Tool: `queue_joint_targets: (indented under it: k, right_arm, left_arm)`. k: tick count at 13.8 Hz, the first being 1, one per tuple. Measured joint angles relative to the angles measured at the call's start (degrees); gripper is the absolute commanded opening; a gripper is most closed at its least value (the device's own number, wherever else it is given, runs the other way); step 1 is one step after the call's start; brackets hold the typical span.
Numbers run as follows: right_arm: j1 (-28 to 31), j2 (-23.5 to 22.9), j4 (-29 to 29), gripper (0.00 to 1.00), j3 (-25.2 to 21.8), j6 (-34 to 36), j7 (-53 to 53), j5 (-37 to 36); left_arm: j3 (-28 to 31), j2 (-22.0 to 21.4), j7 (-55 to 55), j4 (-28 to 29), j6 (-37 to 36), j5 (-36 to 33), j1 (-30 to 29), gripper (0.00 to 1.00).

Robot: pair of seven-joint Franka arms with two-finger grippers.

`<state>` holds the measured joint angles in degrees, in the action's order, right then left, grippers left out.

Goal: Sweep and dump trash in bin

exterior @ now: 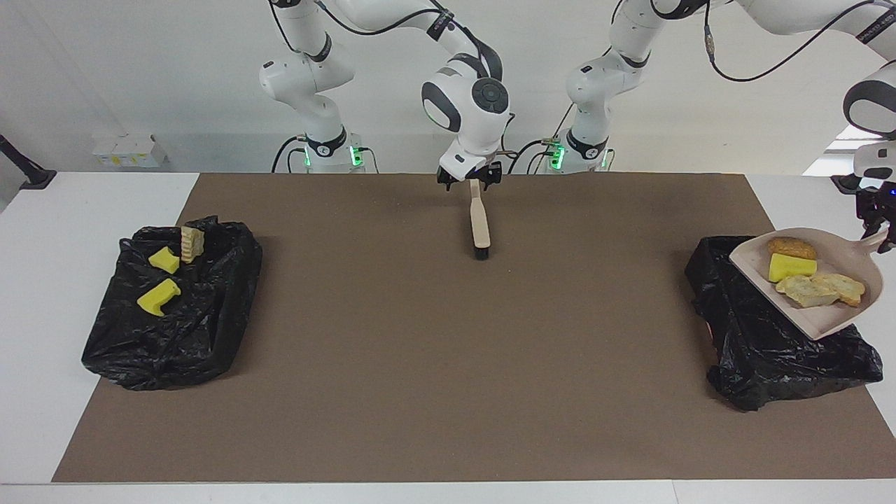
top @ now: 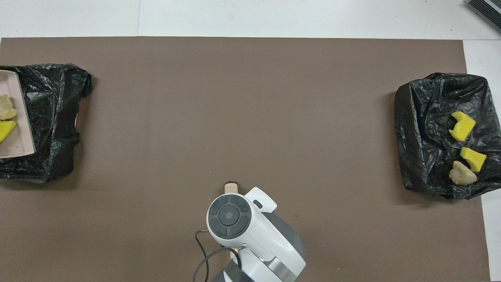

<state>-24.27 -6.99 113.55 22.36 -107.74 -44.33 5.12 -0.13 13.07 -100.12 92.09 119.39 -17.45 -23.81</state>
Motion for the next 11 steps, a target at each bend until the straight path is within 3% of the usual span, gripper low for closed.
queue_joint_targets:
  k: [6,11]
  right_arm:
    - [10.5,4.1,-10.1,1.0,-0.4,14.8,12.5,-3.3]
    - [18.9,4.3,-17.1,1.0,-0.6,19.5,23.4,-5.8]
  left_arm:
    - [-0.4,1.3,2.8,-2.0,-3.9,-20.7,6.6,0.0]
    - [-0.4,0.9,6.4,-3.1,-8.7,-33.0,9.9,0.0]
